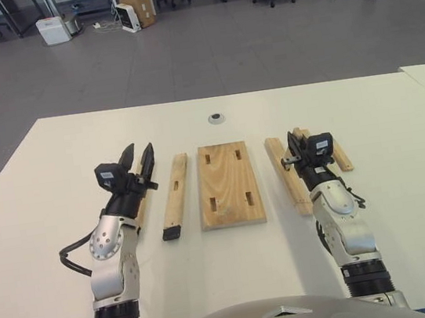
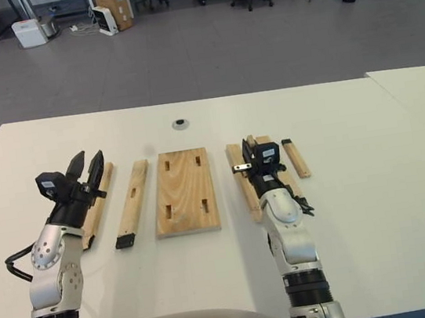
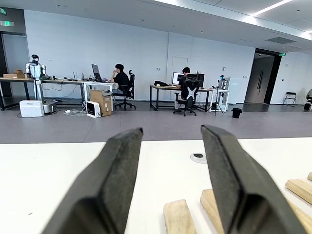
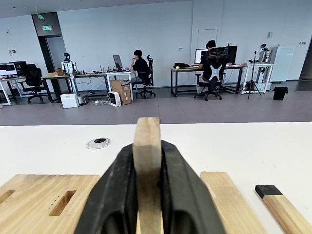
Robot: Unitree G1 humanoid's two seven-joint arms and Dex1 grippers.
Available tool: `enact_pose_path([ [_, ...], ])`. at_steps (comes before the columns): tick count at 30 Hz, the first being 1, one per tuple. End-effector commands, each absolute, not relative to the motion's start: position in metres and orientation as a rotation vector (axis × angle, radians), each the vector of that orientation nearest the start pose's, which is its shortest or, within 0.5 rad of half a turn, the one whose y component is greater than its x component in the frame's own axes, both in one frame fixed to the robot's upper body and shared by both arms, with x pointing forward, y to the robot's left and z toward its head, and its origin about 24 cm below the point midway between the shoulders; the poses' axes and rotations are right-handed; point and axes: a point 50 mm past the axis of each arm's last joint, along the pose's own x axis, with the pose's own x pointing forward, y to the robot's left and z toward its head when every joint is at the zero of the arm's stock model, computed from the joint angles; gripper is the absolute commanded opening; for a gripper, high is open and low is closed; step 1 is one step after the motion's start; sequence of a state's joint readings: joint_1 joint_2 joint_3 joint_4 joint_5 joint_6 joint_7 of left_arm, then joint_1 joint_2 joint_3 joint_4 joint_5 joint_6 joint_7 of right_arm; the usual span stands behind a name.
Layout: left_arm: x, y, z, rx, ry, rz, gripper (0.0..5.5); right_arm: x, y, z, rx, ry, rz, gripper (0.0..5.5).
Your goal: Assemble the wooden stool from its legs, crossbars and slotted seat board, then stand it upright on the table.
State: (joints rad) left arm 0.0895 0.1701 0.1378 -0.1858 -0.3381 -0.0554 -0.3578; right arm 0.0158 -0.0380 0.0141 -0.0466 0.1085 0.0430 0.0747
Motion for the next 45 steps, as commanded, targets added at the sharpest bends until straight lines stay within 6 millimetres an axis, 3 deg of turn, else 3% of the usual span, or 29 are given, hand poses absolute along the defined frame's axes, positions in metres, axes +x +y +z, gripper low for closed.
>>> enact_pose_path([
  [1,0.213,0.185,0.071,-0.084,-0.151,-0.266,2.19,0.213,-0.157,-0.036,0.065,0.486,0.048,0.42],
  [4,0.201,0.178,0.061,-0.098,-0.110,-0.266,2.19,0.217,-0.160,-0.034,0.071,0.476,0.045,0.42],
  [11,0.206,0.175,0.060,-0.099,-0.119,-0.258,2.19,0.226,-0.167,-0.031,0.021,0.494,0.061,0.42],
  [19,0.210,0.176,0.059,-0.088,-0.118,-0.262,2.19,0.221,-0.166,-0.034,0.039,0.513,0.070,0.42],
  [23,0.212,0.176,0.055,-0.091,-0.103,-0.261,2.19,0.221,-0.163,-0.029,0.048,0.490,0.120,1.35],
  [34,0.199,0.169,0.031,-0.131,-0.047,-0.216,2.19,0.206,-0.183,0.043,-0.002,0.447,0.233,3.34],
  [40,0.192,0.171,0.030,-0.134,-0.049,-0.184,2.19,0.195,-0.187,0.061,-0.059,0.526,0.295,3.39],
  [45,0.190,0.171,0.030,-0.134,-0.057,-0.173,2.19,0.177,-0.195,0.051,-0.076,0.678,0.311,3.39],
])
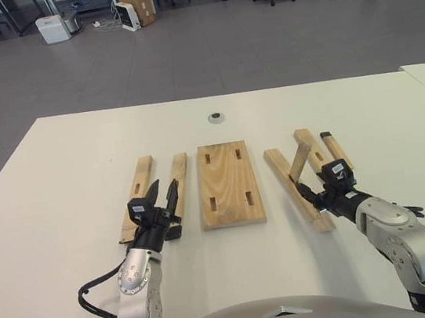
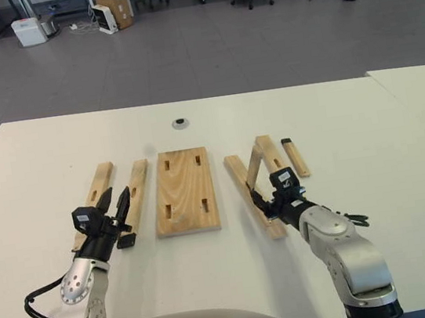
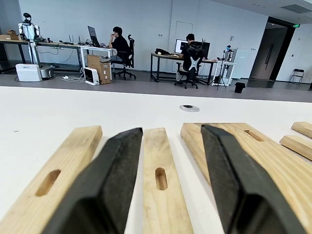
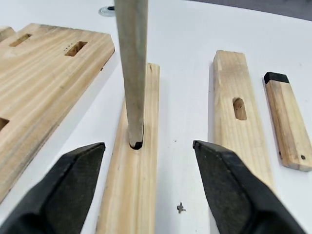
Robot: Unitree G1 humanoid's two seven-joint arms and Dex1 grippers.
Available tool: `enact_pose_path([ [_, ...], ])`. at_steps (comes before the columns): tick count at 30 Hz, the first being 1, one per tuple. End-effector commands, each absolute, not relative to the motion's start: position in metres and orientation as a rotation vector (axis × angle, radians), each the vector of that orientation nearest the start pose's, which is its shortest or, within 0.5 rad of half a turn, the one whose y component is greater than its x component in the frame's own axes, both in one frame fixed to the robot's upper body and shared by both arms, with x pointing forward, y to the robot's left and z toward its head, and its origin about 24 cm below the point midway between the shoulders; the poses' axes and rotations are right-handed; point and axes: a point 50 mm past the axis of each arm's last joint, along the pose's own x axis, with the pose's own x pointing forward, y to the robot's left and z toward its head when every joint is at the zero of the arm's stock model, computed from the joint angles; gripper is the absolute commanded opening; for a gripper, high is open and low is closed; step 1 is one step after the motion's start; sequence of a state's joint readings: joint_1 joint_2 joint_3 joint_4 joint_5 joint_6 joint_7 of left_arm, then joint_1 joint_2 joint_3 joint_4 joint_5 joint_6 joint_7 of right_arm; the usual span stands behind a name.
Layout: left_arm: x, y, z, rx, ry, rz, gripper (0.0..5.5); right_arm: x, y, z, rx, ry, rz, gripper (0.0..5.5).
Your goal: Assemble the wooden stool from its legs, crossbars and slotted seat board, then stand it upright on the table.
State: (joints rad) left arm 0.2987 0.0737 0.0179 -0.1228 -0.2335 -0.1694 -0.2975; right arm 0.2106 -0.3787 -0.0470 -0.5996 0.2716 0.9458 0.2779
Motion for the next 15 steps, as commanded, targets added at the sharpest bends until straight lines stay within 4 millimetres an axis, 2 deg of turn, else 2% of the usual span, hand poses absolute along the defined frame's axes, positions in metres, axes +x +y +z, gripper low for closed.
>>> enact_pose_path([
  [1,0.191,0.171,0.030,-0.134,-0.060,-0.173,2.19,0.175,-0.194,0.049,-0.070,0.697,0.319,3.39],
  [5,0.193,0.172,0.032,-0.132,-0.066,-0.185,2.19,0.166,-0.191,0.038,-0.035,0.792,0.329,3.39],
  [11,0.196,0.172,0.033,-0.132,-0.073,-0.192,2.19,0.172,-0.191,0.038,-0.012,0.809,0.300,3.39],
  [15,0.197,0.171,0.033,-0.132,-0.077,-0.194,2.19,0.169,-0.195,0.031,-0.050,0.873,0.312,2.68],
])
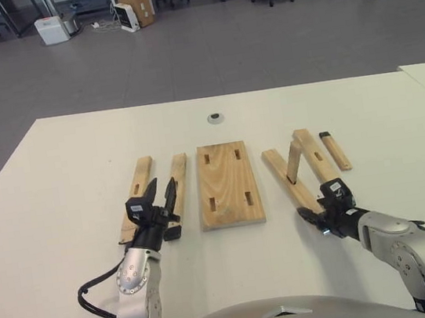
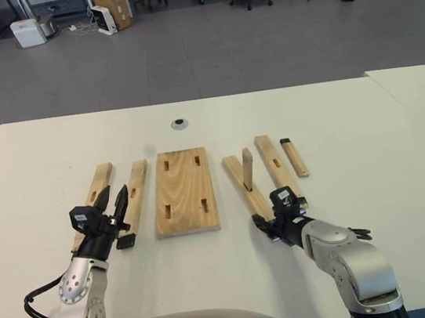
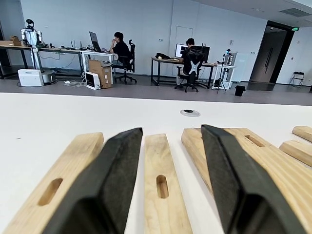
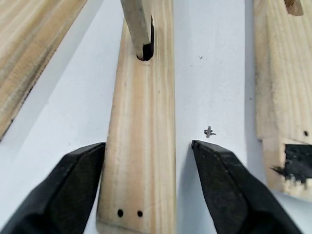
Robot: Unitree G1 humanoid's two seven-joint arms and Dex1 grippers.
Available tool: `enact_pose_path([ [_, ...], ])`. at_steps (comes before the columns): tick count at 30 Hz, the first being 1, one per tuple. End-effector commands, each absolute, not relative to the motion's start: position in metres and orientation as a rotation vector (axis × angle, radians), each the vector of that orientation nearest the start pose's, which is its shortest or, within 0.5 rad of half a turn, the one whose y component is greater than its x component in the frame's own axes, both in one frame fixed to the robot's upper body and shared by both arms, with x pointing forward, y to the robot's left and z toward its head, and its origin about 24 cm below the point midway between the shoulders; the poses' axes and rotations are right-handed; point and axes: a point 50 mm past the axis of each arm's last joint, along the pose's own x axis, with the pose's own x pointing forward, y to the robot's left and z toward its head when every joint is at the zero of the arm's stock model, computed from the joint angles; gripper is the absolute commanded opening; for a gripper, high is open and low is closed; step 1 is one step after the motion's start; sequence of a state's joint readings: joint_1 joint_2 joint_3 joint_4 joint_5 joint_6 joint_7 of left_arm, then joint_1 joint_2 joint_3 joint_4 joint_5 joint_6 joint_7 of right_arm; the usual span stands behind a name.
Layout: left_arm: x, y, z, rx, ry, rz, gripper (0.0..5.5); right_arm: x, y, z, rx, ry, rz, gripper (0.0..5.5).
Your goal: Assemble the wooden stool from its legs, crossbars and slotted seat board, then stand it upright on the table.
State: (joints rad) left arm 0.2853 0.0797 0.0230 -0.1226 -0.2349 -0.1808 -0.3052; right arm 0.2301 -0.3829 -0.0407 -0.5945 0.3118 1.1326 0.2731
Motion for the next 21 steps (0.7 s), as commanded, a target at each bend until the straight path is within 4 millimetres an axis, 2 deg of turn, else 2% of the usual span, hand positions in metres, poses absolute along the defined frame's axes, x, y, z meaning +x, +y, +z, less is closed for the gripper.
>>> enact_pose_path([
  [1,0.198,0.171,0.033,-0.127,-0.079,-0.197,2.19,0.167,-0.197,0.029,-0.063,0.894,0.320,2.54],
  [4,0.202,0.172,0.035,-0.117,-0.087,-0.219,2.19,0.160,-0.204,0.023,-0.102,0.944,0.330,2.06],
  [9,0.210,0.180,0.039,-0.102,-0.091,-0.252,2.19,0.158,-0.206,0.017,-0.110,0.945,0.334,2.06],
  [12,0.216,0.182,0.042,-0.118,-0.086,-0.365,2.19,0.169,-0.209,0.023,-0.144,0.884,0.341,2.06],
  [15,0.227,0.199,0.059,-0.152,-0.122,-0.425,2.19,0.202,-0.219,0.050,-0.097,0.727,0.329,2.06],
  [17,0.250,0.210,0.082,-0.237,-0.168,-0.498,2.19,0.229,-0.229,0.077,-0.064,0.601,0.316,2.06],
  [19,0.279,0.201,0.109,-0.322,-0.200,-0.662,2.19,0.255,-0.232,0.107,-0.024,0.472,0.336,2.06],
  [21,0.303,0.187,0.130,-0.360,-0.181,-0.835,2.19,0.274,-0.220,0.134,0.045,0.352,0.427,2.06],
])
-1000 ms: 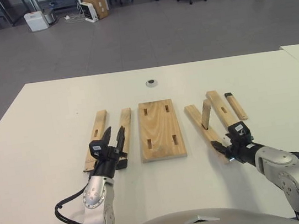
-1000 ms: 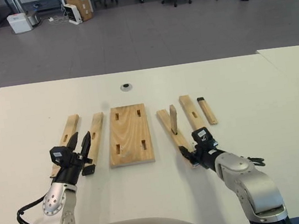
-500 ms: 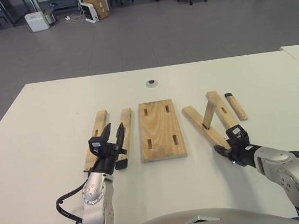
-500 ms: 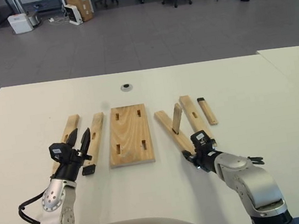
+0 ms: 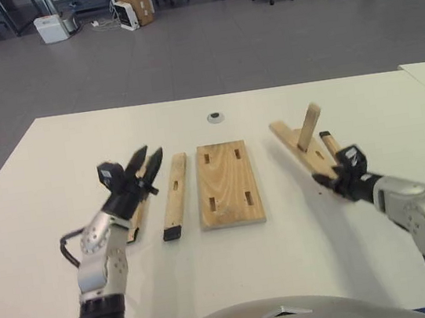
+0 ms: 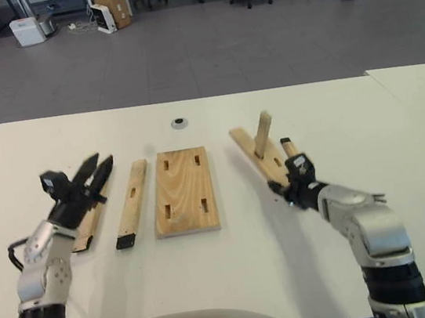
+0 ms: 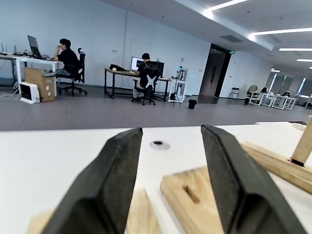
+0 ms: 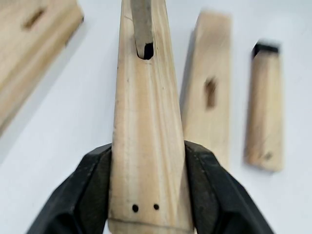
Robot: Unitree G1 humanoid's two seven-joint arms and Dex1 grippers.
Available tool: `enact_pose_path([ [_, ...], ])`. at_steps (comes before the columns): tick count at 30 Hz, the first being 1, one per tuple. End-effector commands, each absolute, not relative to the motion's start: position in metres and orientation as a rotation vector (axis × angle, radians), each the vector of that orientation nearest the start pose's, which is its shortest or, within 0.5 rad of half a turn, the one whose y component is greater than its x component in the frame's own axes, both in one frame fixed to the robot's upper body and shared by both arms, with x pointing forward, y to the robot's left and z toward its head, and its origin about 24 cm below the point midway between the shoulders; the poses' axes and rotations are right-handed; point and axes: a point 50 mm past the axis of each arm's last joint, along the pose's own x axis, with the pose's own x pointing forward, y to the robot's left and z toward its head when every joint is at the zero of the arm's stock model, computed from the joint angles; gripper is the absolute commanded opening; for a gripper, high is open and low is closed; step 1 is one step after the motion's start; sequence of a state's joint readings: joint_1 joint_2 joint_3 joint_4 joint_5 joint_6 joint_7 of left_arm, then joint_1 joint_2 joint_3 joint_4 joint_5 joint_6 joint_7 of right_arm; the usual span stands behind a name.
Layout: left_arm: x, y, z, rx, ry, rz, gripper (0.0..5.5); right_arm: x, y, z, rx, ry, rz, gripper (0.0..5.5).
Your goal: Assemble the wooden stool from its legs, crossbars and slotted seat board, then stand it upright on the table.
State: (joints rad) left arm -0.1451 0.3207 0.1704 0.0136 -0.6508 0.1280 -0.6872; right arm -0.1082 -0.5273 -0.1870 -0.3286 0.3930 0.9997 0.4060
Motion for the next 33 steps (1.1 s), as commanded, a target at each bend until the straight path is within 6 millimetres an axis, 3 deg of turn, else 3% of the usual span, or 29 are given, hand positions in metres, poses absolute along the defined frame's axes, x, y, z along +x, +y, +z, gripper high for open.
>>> enact_pose_path([
  [1,0.309,0.184,0.136,-0.366,-0.168,-0.881,2.19,0.278,-0.215,0.141,0.063,0.326,0.460,2.06],
  [5,0.331,0.152,0.170,-0.448,-0.151,-1.142,2.62,0.270,-0.184,0.173,0.260,0.196,0.775,2.06],
  [9,0.329,0.134,0.185,-0.548,-0.100,-1.333,3.29,0.255,-0.179,0.191,0.425,0.091,0.941,2.05],
  [13,0.331,0.139,0.194,-0.609,-0.073,-1.358,4.01,0.249,-0.175,0.195,0.503,0.073,1.017,2.05],
  [18,0.329,0.137,0.209,-0.701,-0.059,-1.410,4.75,0.242,-0.164,0.182,0.528,0.143,1.073,2.05],
  [27,0.330,0.137,0.221,-0.786,-0.023,-1.457,4.75,0.230,-0.144,0.173,0.491,0.215,1.210,2.05],
  [33,0.331,0.142,0.219,-0.774,-0.032,-1.450,3.69,0.233,-0.138,0.174,0.530,0.201,1.226,2.05],
])
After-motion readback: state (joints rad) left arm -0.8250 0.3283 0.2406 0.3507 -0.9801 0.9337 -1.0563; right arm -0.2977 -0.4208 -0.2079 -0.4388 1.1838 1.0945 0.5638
